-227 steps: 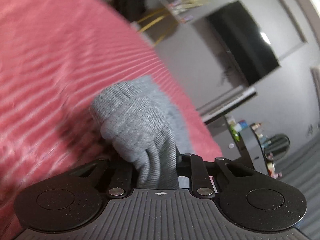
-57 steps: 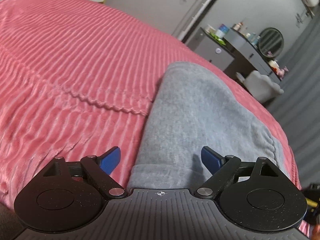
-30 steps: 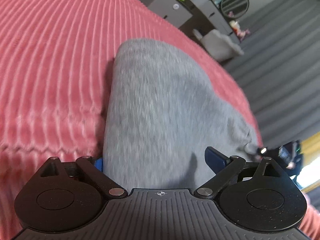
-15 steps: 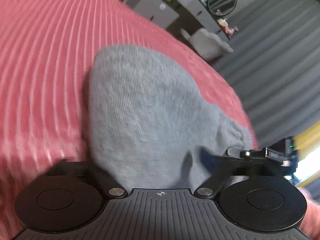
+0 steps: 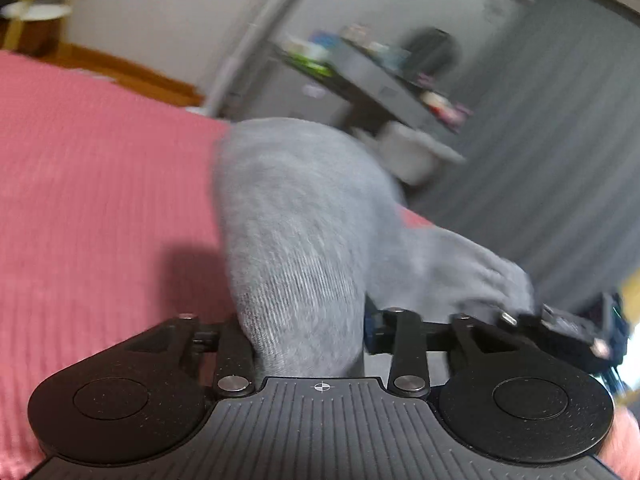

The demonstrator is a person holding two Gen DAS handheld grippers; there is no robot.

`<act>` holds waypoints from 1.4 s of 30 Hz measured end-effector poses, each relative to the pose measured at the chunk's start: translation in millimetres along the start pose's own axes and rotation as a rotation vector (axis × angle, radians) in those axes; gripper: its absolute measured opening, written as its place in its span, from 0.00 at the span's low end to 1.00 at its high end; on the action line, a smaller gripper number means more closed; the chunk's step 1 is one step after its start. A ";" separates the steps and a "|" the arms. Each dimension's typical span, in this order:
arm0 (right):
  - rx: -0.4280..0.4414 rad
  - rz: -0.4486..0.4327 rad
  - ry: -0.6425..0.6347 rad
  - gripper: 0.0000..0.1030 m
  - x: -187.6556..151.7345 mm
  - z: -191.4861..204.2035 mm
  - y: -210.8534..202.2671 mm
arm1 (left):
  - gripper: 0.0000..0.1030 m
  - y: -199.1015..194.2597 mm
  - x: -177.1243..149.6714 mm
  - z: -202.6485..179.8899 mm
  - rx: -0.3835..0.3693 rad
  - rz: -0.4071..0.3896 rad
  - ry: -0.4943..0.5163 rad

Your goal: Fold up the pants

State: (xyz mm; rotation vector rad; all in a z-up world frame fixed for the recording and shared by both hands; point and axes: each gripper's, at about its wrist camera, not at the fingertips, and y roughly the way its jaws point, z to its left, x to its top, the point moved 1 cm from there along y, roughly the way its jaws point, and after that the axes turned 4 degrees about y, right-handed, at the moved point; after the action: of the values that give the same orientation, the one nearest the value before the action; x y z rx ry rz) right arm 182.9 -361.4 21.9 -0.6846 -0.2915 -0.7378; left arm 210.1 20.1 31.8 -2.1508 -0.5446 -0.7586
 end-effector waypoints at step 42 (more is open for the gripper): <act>-0.214 -0.297 0.180 0.07 -102.5 15.2 -20.3 | 0.73 -45.6 -126.4 47.5 -0.093 -0.205 -0.451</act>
State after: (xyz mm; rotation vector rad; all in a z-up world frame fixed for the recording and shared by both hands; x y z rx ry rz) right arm 95.4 -309.0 -5.6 -0.7803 -0.1512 -1.1194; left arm 106.8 68.5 -53.6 -2.3888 -0.9914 -0.4041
